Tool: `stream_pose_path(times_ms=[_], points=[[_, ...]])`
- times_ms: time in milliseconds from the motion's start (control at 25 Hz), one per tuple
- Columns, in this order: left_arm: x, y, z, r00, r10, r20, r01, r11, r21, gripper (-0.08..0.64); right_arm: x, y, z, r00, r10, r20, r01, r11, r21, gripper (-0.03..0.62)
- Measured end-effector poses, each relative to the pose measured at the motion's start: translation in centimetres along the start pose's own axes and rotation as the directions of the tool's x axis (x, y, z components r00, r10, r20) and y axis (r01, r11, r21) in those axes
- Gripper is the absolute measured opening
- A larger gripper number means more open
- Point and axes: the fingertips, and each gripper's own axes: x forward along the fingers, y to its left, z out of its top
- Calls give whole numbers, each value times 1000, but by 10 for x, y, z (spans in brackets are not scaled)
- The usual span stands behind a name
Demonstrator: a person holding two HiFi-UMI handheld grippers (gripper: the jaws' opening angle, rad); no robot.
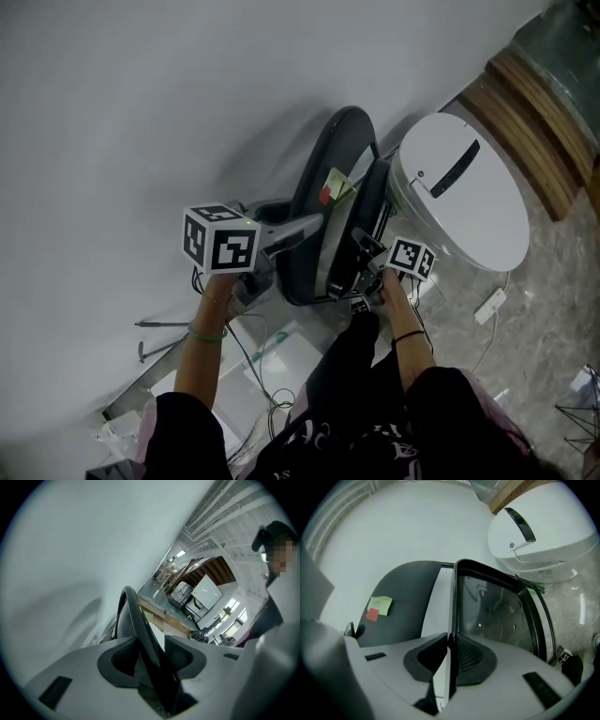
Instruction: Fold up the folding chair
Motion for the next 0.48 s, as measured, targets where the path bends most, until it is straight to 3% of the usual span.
stream_pose_path(times_ms=[240,480], points=[[-2,2,1,1000,25,-2,-25,999,28,169,1,3,-3,1000,21,6,-21,1000,4,61],[0,13,5,991,135,-14,-134,989,62,120,5,5,-11,997,53,-47,-53,999,-6,61]])
